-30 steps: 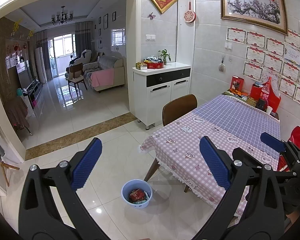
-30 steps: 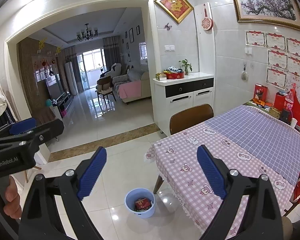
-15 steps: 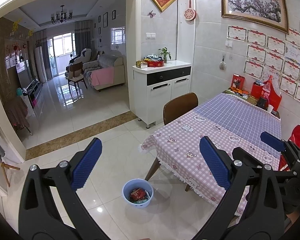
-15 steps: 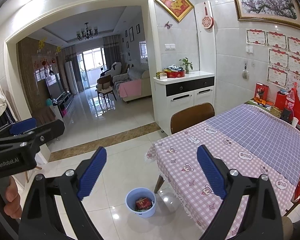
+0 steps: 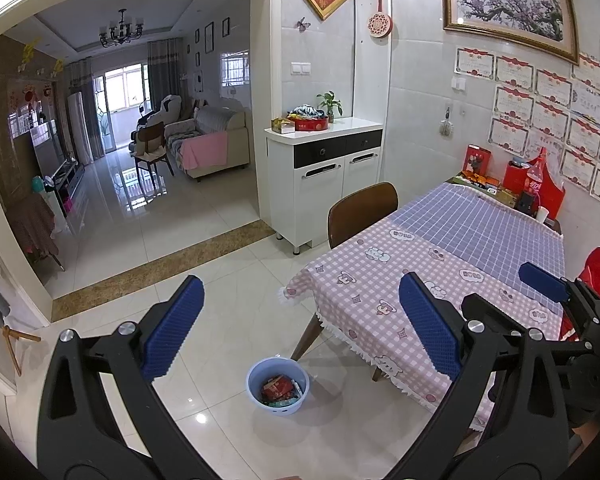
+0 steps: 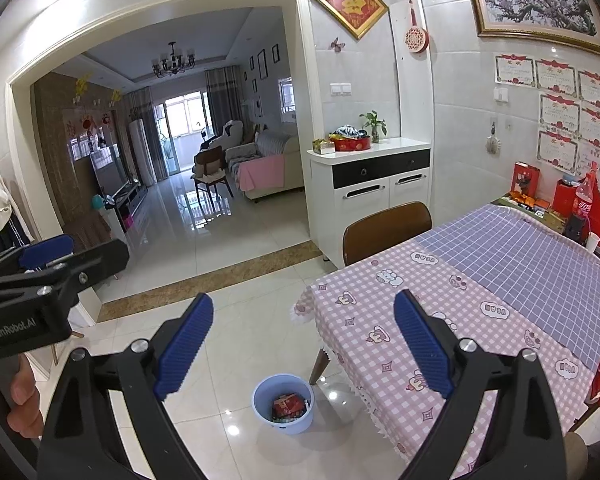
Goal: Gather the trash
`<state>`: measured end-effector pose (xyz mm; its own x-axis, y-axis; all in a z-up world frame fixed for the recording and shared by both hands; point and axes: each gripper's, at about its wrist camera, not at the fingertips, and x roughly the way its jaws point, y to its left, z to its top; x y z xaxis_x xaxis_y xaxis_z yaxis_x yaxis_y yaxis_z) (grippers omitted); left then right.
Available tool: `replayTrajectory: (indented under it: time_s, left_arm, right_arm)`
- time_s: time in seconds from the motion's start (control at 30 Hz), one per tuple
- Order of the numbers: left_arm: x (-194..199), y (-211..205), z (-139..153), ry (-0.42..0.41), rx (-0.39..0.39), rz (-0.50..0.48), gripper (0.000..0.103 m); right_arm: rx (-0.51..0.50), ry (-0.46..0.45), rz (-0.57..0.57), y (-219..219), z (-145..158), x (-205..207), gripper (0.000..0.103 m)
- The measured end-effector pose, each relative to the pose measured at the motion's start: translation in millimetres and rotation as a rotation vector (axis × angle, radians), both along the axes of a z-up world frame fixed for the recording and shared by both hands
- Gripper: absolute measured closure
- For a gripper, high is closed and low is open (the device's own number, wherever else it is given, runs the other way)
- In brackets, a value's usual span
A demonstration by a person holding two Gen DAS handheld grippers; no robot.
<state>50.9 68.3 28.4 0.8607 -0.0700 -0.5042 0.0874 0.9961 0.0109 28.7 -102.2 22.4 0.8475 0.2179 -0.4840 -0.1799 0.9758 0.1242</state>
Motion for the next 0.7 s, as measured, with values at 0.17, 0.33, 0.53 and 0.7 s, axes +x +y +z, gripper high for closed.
replayTrajectory:
  time_s: [0.17, 0.33, 0.53, 0.7]
  left_arm:
    - [3.3, 3.4, -1.1, 0.007, -0.002, -0.002, 0.007]
    - [6.4, 4.8, -2.8, 0.017, 0.001, -0.009, 0.007]
    - [8.0, 5.1, -2.2, 0.018, 0.002, -0.01, 0.007]
    - [10.0, 7.5, -3.0, 0.022, -0.006, -0.009, 0.007]
  right_arm:
    - [0.0, 0.005, -0.002, 1.8, -0.8, 4.1, 0.013]
    - [0.0, 0.007, -0.002, 3.8, -1.7, 6.9, 0.013]
    - [0.001, 0.009, -0.004, 3.5, -2.5, 8.5, 0.013]
    - [-0.001, 0.013, -0.004, 5.4, -3.9, 10.4, 0.013]
